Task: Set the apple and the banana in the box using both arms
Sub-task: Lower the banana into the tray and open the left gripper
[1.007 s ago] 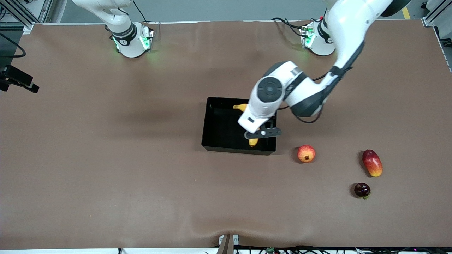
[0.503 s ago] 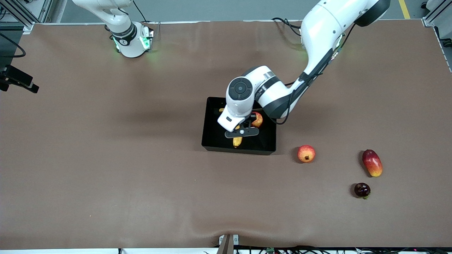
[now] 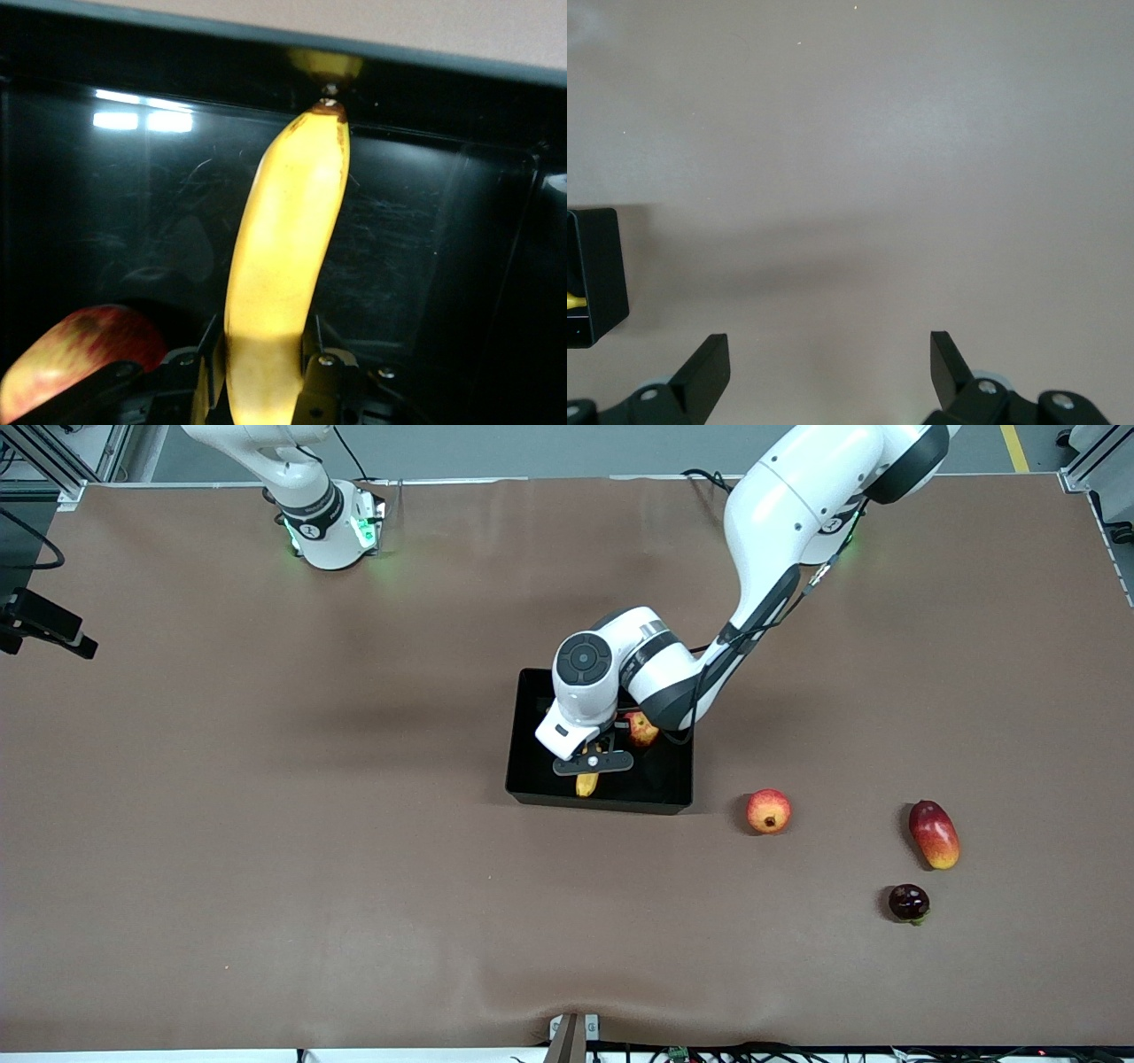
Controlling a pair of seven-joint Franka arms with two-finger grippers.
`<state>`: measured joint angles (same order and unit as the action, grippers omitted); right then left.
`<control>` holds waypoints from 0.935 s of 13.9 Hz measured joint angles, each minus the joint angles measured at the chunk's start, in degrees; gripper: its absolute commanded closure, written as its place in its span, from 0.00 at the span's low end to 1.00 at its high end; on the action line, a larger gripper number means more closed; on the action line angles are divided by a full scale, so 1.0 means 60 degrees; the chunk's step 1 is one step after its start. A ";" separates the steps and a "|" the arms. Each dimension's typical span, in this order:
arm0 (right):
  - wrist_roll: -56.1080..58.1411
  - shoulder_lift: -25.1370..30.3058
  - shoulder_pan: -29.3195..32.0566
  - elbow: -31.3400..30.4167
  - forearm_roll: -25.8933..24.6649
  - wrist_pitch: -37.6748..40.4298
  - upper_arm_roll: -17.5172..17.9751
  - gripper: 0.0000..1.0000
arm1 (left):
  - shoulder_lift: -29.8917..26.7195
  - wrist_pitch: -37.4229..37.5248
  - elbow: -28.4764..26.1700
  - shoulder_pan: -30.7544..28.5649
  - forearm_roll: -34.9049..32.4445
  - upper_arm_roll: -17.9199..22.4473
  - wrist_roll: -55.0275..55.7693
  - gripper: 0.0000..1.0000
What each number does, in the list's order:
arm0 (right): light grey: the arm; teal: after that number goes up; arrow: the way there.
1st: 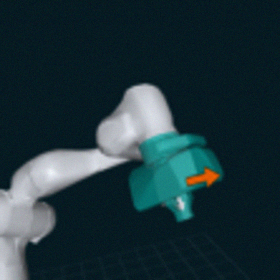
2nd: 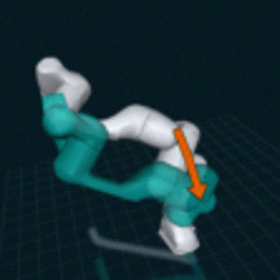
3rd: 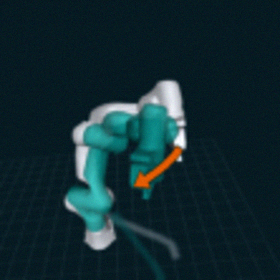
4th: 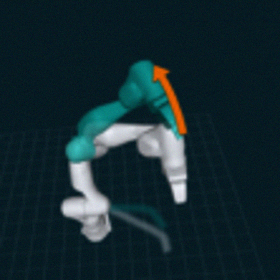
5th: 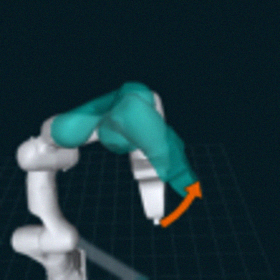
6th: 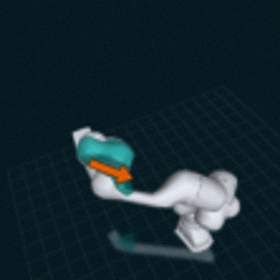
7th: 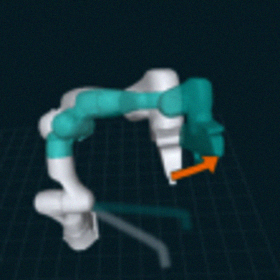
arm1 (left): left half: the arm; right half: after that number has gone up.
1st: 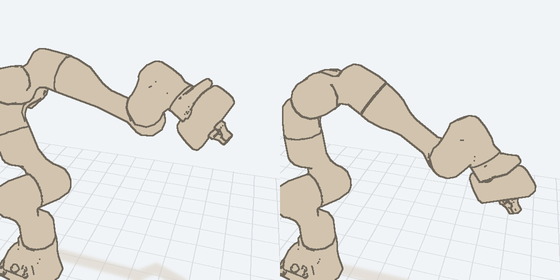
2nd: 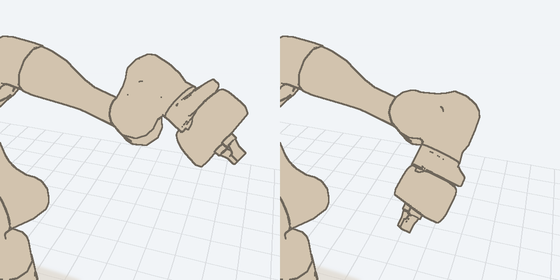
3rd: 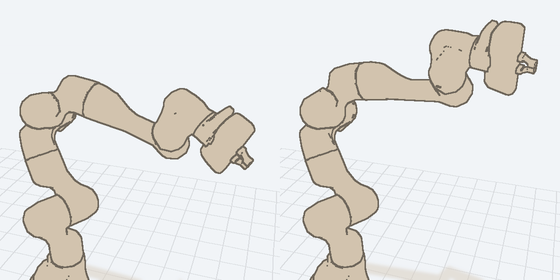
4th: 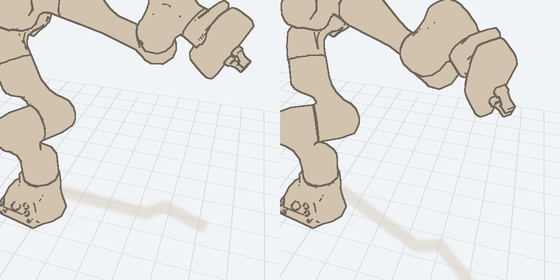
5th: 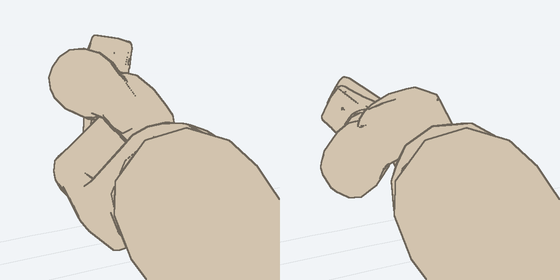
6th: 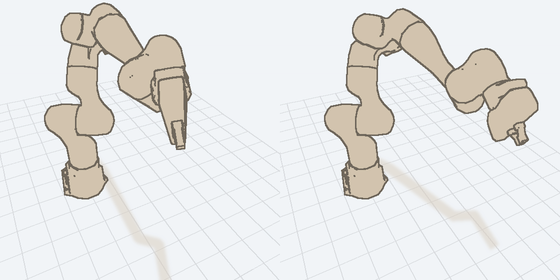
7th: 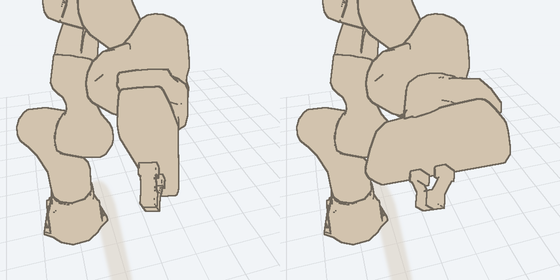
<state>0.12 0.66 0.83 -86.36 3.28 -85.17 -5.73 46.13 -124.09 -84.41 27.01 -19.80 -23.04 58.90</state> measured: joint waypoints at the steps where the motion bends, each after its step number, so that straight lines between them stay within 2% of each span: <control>1: 0.0000 0.0000 0.0000 0.0000 0.0000 0.0000 0.0000 0.00 | 0.0107 -0.0134 0.0002 0.0042 0.0000 0.0023 0.0000 1.00; 2: 0.0000 0.0000 0.0000 0.0000 0.0000 0.0001 0.0000 0.00 | 0.0222 -0.0273 0.0003 0.0058 -0.0001 0.0024 0.0000 1.00; 4: 0.0000 0.0000 0.0000 0.0000 0.0000 0.0001 0.0000 0.00 | 0.0416 -0.0502 0.0005 0.0060 -0.0015 0.0036 0.0000 0.72; 7: 0.0000 0.0000 0.0000 0.0000 0.0000 0.0002 0.0000 0.00 | 0.0455 -0.0526 0.0052 0.0058 -0.0029 0.0051 -0.0003 0.00; 13: 0.0000 -0.0001 0.0000 0.0000 0.0000 0.0003 0.0003 0.00 | 0.0371 -0.0568 0.0313 -0.0012 -0.0069 0.0128 -0.0003 0.00</control>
<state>0.12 0.66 0.83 -86.37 3.28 -85.15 -5.71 48.36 -127.50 -82.53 26.94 -20.22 -22.27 58.88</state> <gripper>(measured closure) 0.000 0.000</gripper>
